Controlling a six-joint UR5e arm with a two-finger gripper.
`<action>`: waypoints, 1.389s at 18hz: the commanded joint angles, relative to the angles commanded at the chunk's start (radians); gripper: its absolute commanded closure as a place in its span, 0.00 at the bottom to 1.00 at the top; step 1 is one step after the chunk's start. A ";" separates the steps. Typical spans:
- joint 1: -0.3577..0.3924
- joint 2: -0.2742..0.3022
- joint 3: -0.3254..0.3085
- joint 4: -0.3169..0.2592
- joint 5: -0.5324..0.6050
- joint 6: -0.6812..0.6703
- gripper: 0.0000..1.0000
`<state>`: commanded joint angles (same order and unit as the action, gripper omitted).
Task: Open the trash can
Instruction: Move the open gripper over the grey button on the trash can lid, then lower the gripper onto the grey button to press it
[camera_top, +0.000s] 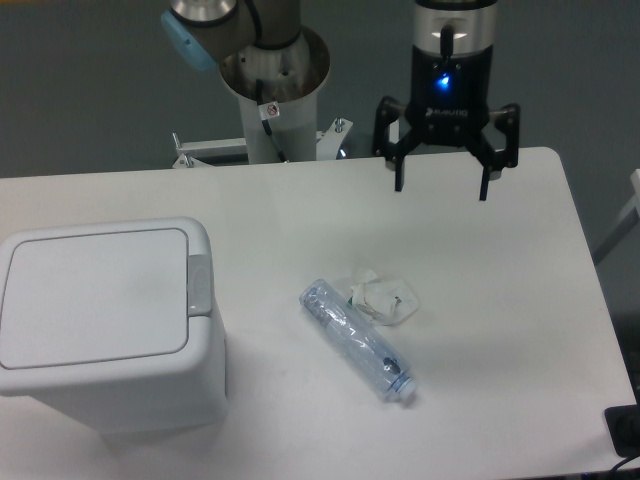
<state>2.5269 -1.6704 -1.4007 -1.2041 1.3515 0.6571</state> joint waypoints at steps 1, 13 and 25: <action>-0.038 -0.002 0.000 0.000 0.001 -0.039 0.00; -0.188 -0.081 -0.021 0.002 -0.155 -0.554 0.00; -0.206 -0.101 -0.044 0.005 -0.150 -0.553 0.00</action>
<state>2.3209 -1.7717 -1.4450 -1.1996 1.2011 0.1043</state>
